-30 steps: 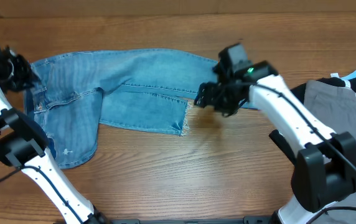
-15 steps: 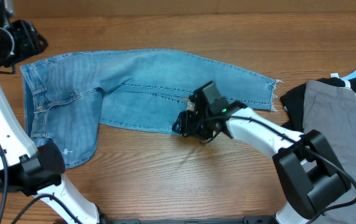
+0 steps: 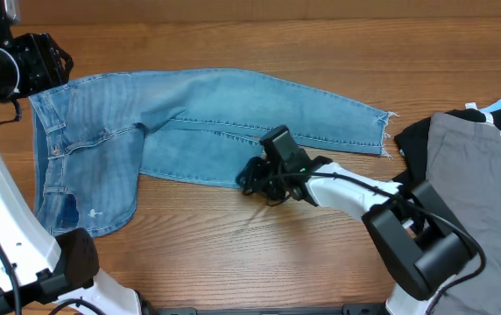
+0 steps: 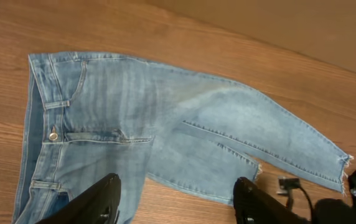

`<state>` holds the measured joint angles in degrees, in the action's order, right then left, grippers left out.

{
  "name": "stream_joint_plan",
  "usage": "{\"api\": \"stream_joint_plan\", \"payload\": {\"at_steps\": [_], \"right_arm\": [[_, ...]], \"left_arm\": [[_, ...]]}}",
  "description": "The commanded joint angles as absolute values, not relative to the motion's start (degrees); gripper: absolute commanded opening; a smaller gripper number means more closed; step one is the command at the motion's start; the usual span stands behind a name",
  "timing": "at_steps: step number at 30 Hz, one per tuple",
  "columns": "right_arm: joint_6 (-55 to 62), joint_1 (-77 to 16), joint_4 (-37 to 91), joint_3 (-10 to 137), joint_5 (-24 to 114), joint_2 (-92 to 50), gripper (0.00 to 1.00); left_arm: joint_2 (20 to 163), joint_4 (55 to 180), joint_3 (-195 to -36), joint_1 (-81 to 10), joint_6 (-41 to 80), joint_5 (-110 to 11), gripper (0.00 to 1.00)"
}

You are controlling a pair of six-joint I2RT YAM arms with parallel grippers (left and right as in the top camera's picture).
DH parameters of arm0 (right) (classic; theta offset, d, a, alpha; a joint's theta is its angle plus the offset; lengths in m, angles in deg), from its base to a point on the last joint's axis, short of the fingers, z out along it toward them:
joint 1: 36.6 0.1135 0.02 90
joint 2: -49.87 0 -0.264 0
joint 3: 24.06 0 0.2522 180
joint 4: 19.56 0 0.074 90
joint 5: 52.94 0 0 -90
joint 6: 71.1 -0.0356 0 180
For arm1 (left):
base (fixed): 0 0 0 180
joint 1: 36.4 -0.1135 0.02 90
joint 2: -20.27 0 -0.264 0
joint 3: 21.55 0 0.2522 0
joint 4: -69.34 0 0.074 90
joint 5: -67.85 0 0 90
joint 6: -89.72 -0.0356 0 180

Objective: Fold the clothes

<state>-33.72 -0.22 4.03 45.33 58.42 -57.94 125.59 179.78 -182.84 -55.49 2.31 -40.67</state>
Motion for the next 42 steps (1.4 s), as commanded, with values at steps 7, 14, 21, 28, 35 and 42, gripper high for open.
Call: {"api": "stream_joint_plan", "payload": {"at_steps": [7,14,21,28,35,42], "right_arm": [[-29.8,-2.7,11.6,46.7,57.0,-54.8,0.04],[-21.5,-10.6,37.6,51.5,40.9,-39.6,0.04],[-17.2,-17.9,57.3,53.7,33.5,-26.0,0.04],[-15.6,-24.3,65.2,53.7,29.1,-19.1,0.04],[-13.6,-25.0,63.2,53.7,29.1,-18.4,0.04],[-13.6,-25.0,60.9,53.7,29.2,-18.4,0.04]], "left_arm": [[122.5,179.9,-183.6,-55.1,1.4,-41.7,0.63],[122.5,179.9,-183.6,-55.1,1.4,-41.7,0.65],[122.6,179.9,-183.6,-55.1,1.4,-40.2,0.66],[123.1,179.9,-180.8,-55.1,0.3,-38.5,0.68],[123.8,177.1,-163.6,-51.2,-0.3,-36.7,0.56],[125.5,162.4,-138.8,-45.8,0.2,-36.6,0.13]]}}
